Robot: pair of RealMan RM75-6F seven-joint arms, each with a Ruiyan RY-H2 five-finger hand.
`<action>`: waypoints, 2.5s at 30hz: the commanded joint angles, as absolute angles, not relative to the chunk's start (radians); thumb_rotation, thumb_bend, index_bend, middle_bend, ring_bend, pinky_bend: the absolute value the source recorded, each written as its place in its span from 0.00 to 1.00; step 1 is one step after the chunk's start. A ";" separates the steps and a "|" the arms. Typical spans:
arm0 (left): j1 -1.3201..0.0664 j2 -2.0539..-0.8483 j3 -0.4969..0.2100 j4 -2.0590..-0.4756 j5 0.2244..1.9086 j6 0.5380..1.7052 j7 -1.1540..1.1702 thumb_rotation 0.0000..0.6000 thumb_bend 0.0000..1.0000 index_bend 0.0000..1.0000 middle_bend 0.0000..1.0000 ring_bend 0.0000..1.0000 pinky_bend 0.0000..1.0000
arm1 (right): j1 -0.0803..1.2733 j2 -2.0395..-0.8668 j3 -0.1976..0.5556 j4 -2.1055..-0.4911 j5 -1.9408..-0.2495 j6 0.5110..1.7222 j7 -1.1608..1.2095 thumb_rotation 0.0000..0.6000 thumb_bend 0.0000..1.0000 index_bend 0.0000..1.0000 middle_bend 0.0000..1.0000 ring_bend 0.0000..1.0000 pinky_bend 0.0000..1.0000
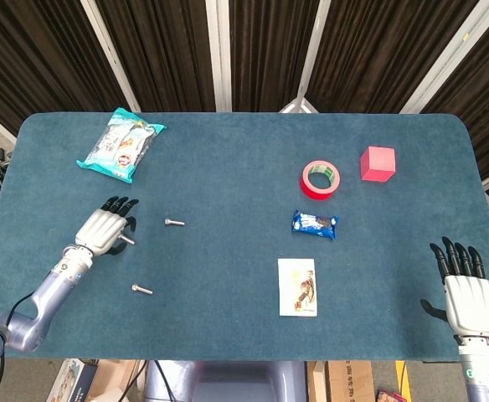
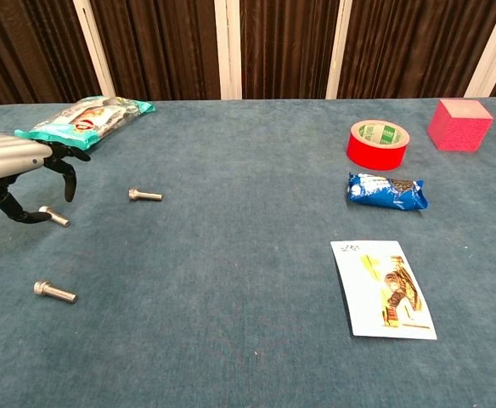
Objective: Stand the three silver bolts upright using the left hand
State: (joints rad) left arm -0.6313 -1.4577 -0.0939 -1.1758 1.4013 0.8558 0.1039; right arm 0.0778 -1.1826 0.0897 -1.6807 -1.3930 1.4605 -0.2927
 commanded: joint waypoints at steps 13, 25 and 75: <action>-0.642 -1.512 -0.068 -1.116 1.423 0.877 0.109 1.00 0.48 0.44 0.04 0.00 0.00 | 0.077 -1.188 0.093 -1.677 -1.389 1.469 -0.289 1.00 0.00 0.12 0.04 0.00 0.00; -0.645 -1.527 -0.052 -1.091 1.419 0.869 0.110 1.00 0.50 0.47 0.04 0.00 0.00 | 0.077 -1.195 0.094 -1.676 -1.386 1.469 -0.290 1.00 0.00 0.12 0.04 0.00 0.00; -0.653 -1.524 -0.043 -1.112 1.374 0.873 0.178 1.00 0.55 0.57 0.06 0.00 0.00 | 0.071 -1.214 0.117 -1.676 -1.356 1.495 -0.270 1.00 0.00 0.12 0.04 0.00 0.00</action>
